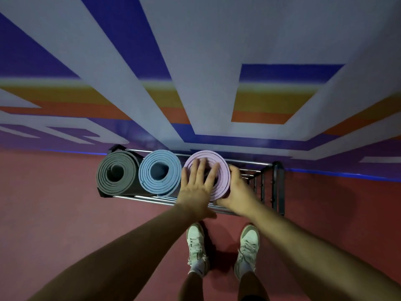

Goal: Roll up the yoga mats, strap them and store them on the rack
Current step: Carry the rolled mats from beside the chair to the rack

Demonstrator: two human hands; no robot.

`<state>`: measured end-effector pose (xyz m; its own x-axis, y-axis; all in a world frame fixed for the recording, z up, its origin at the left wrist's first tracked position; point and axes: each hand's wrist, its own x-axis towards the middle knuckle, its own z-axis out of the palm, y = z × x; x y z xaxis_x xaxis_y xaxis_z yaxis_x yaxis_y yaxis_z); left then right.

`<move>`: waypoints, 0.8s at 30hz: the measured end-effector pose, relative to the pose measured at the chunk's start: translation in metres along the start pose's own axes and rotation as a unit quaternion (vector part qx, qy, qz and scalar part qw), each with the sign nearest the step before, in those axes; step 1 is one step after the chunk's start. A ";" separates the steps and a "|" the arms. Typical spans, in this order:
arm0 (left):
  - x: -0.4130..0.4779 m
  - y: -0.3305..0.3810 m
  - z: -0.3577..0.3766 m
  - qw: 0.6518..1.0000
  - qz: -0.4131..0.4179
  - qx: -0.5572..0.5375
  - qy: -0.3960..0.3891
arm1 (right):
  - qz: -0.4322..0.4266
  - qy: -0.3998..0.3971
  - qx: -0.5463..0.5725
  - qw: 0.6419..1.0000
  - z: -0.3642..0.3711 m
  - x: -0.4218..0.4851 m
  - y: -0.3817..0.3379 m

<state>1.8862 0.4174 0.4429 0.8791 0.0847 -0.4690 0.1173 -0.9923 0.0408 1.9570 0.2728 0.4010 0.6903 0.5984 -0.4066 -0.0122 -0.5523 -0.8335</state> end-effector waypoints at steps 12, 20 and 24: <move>-0.003 0.025 -0.010 0.995 -0.066 -0.023 -0.067 | 0.052 -0.058 -0.078 0.994 -0.026 -0.013 -0.015; -0.046 0.054 -0.071 0.984 -0.119 -0.060 -0.117 | 0.071 -0.088 -0.191 0.975 -0.085 -0.062 -0.053; -0.062 0.065 -0.077 0.980 -0.127 -0.071 -0.133 | 0.136 -0.034 -0.157 0.978 -0.096 -0.065 -0.058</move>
<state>1.8750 0.3547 0.5426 0.6640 0.2811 -0.6929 0.3962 -0.9181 0.0072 1.9822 0.2104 0.5111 0.6426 0.4357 -0.6303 0.0413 -0.8411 -0.5393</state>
